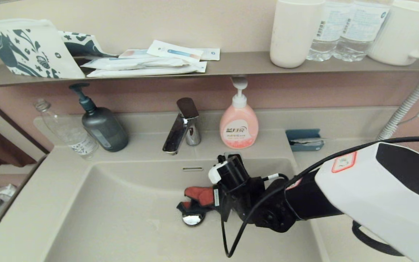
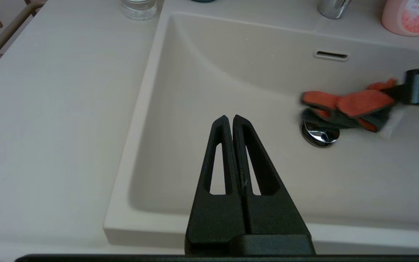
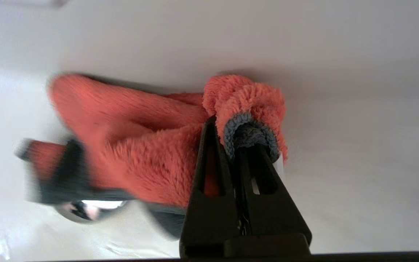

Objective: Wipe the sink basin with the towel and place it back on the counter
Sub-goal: Wipe the sink

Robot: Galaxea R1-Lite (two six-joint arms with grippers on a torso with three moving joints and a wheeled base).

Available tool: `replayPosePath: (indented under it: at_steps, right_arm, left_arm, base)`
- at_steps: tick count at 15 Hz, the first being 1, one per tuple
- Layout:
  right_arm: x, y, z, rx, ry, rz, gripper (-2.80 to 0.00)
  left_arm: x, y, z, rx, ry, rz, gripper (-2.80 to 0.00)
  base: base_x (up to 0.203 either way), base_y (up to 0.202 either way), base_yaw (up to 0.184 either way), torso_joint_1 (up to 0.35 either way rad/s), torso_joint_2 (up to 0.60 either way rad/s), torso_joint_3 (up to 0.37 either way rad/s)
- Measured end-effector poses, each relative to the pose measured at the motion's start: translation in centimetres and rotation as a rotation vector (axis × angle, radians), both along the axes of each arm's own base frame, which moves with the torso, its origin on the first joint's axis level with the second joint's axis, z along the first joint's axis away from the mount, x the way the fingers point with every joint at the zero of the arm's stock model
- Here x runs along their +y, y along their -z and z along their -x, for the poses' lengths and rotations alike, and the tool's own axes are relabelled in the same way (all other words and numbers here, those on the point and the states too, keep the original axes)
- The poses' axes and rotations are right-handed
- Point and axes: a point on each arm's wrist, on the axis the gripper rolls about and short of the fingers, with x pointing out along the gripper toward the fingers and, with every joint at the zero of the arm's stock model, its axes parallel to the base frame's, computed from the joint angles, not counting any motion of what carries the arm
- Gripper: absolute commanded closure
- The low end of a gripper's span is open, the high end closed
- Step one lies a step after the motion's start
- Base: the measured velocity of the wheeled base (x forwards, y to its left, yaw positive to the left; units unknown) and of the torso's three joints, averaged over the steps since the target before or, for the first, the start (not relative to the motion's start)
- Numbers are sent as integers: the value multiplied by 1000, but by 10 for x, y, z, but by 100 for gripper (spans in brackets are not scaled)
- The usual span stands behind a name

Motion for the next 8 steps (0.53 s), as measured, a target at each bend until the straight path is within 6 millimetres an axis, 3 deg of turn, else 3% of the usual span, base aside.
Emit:
replayPosePath:
  at_steps: [8]
  right_arm:
    - [-78, -55, 18, 2, 103, 9, 0]
  left_arm:
    - [0, 0, 0, 0, 0, 0, 0]
  base:
    - [0, 0, 0, 0, 0, 0]
